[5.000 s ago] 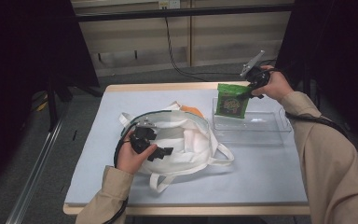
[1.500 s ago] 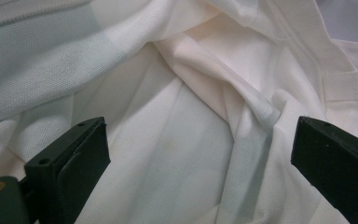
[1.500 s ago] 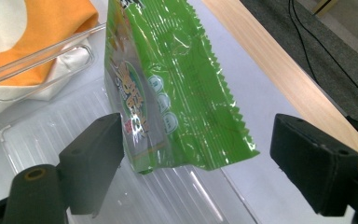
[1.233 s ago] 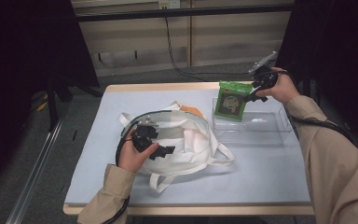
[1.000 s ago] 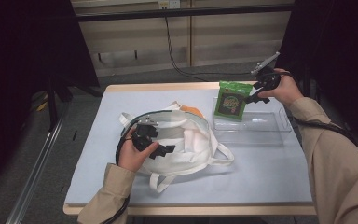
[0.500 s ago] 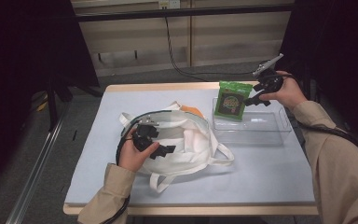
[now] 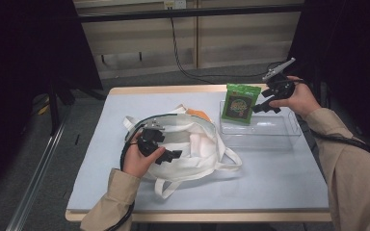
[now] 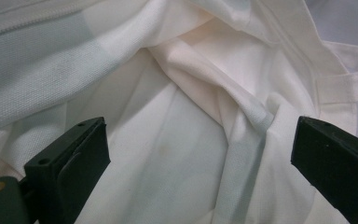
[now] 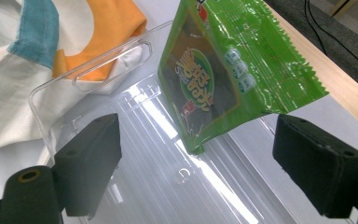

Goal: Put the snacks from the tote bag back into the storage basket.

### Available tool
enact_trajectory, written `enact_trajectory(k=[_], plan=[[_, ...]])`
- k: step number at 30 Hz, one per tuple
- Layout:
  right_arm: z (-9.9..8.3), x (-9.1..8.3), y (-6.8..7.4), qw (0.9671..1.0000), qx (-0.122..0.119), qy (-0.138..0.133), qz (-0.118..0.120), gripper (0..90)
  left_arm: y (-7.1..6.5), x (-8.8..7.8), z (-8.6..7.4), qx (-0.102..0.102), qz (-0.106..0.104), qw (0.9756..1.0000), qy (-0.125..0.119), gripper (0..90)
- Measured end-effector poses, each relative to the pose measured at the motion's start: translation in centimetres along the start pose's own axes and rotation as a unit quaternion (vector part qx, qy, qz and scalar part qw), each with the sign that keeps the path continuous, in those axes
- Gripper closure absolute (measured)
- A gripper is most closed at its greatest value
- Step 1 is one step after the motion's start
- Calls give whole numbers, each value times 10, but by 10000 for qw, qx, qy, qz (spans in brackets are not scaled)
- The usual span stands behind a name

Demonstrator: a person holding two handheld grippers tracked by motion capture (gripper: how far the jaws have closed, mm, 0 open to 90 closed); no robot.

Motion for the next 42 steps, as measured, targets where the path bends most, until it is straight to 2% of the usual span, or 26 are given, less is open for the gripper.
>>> enact_trajectory(k=[10,27,38,42], plan=[[1,-7,17,9998,17,-113,185,147,-2,-1,1,14,-56,10000,-16,41],[-7,-17,39,9989,-8,-340,335,142,-6,1,1,42,-86,10000,2,41],[-16,-21,55,9980,-114,-384,483,142,-6,3,0,47,-102,9999,62,41],[-19,-22,63,9974,-227,-399,551,142,-7,5,0,22,-136,9999,2,41]])
Point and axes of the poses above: each handheld gripper's, and its own axes: x roughly forward along the jaws, z roughly out of its top, y roughly to its left, the point moved 7 cm from there along x, roughly forward along the jaws, and after that the axes turned 5 degrees about -z, right-handed, at the moved point
